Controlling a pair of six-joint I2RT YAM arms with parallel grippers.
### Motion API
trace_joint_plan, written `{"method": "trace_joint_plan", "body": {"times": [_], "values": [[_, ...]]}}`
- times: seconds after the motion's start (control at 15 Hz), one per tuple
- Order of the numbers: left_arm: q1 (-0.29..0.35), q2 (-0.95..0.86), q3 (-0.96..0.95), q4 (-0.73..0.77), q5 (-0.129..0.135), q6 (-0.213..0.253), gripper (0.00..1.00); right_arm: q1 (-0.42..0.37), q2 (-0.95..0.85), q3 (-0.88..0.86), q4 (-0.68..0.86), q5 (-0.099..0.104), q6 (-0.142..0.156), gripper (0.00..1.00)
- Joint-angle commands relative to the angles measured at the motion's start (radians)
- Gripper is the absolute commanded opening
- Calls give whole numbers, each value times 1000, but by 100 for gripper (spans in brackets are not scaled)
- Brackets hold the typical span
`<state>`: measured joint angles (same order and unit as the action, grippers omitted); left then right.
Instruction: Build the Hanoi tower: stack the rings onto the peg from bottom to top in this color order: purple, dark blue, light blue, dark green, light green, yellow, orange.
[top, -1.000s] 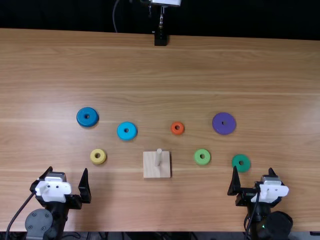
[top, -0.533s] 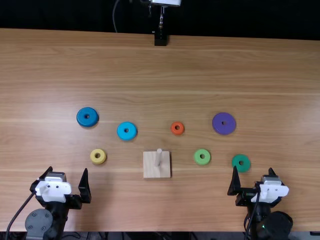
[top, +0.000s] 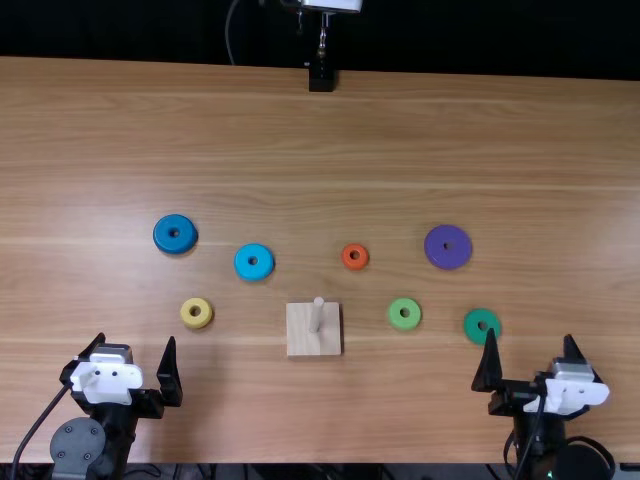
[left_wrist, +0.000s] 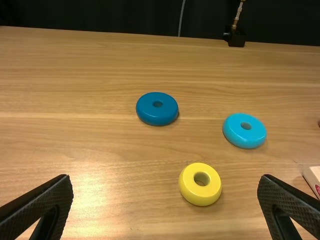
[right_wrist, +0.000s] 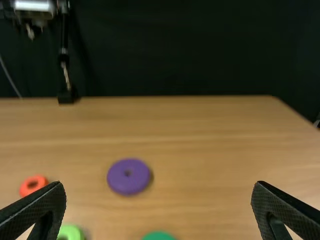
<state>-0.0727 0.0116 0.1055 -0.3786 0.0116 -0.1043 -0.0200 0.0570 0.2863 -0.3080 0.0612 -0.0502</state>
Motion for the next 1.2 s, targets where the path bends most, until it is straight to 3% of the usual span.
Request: {"method": "trace_joint_plan", "body": {"times": [0.0, 0.13, 0.33, 0.67, 0.93, 1.07, 1.13], "values": [[-4, -12, -105, -82, 10, 10, 100, 8, 44, 33, -2, 40, 2, 100], [-2, -12, -105, -82, 10, 10, 100, 17, 119, 134, -4, 36, 12, 100], [-2, -12, -105, -82, 10, 10, 100, 101, 296, 271, 5, 47, 4, 100], [-2, -12, -105, -82, 10, 10, 100, 149, 593, 465, -13, 46, 0, 100], [-4, -12, -105, -82, 10, 10, 100, 147, 833, 602, -107, 22, 8, 100], [-2, -12, -105, -82, 10, 10, 100, 146, 1018, 679, -131, -23, 10, 100], [-2, -12, -105, -82, 10, 10, 100, 144, 1129, 718, -133, -26, 10, 100]]}}
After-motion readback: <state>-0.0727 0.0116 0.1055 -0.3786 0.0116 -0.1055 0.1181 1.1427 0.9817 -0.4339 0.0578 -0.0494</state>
